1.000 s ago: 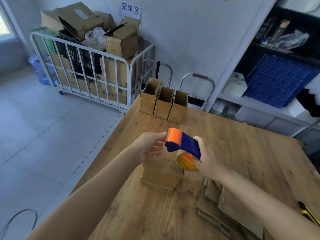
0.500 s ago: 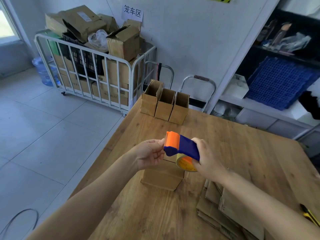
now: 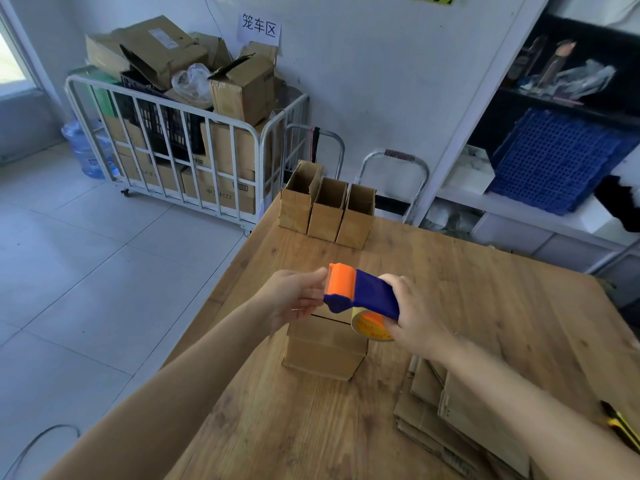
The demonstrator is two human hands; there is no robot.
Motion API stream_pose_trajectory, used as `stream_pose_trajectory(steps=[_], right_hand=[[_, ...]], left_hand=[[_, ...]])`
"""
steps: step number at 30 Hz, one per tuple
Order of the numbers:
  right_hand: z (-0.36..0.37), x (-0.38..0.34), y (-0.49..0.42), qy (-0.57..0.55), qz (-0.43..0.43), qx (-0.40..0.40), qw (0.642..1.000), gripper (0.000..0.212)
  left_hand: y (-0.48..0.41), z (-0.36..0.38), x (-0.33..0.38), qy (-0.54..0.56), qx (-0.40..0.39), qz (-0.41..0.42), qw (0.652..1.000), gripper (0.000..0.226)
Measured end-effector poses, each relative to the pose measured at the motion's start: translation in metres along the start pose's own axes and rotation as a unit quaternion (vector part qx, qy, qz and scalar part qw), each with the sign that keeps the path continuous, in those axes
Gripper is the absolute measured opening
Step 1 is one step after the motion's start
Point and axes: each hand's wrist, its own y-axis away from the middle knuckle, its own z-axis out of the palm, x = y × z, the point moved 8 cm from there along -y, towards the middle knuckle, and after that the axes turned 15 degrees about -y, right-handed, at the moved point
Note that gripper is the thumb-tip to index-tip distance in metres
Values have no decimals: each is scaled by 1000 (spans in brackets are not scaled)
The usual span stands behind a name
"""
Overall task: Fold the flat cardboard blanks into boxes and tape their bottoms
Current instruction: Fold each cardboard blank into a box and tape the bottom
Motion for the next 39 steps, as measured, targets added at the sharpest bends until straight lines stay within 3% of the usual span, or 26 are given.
stream_pose_trajectory(steps=[4, 9, 17, 23, 29, 31, 36, 39], right_hand=[[-2, -13, -9, 18, -18, -41, 999, 55], [0, -19, -16, 62, -19, -115, 991, 58], [-23, 10, 0, 141, 27, -145, 979, 56], [-7, 22, 12, 163, 62, -148, 973, 54], [2, 22, 15, 184, 75, -160, 967, 66], [4, 20, 15, 195, 74, -167, 964, 68], [4, 9, 10, 212, 77, -166, 960, 70], [9, -1, 8, 227, 66, -164, 958, 74]], left_hand=[[-2, -7, -14, -6, 20, -19, 1000, 5], [-8, -8, -20, -76, 71, -21, 994, 9], [-11, -35, -41, -157, 131, -33, 978, 7], [-13, -42, -29, -115, 151, -4, 982, 12], [-4, -31, -35, -218, 95, -6, 971, 38], [-5, -32, -40, -247, 114, 4, 962, 53], [-2, -28, -27, -344, 193, 81, 915, 57], [-4, -28, -25, -351, 196, 84, 912, 63]])
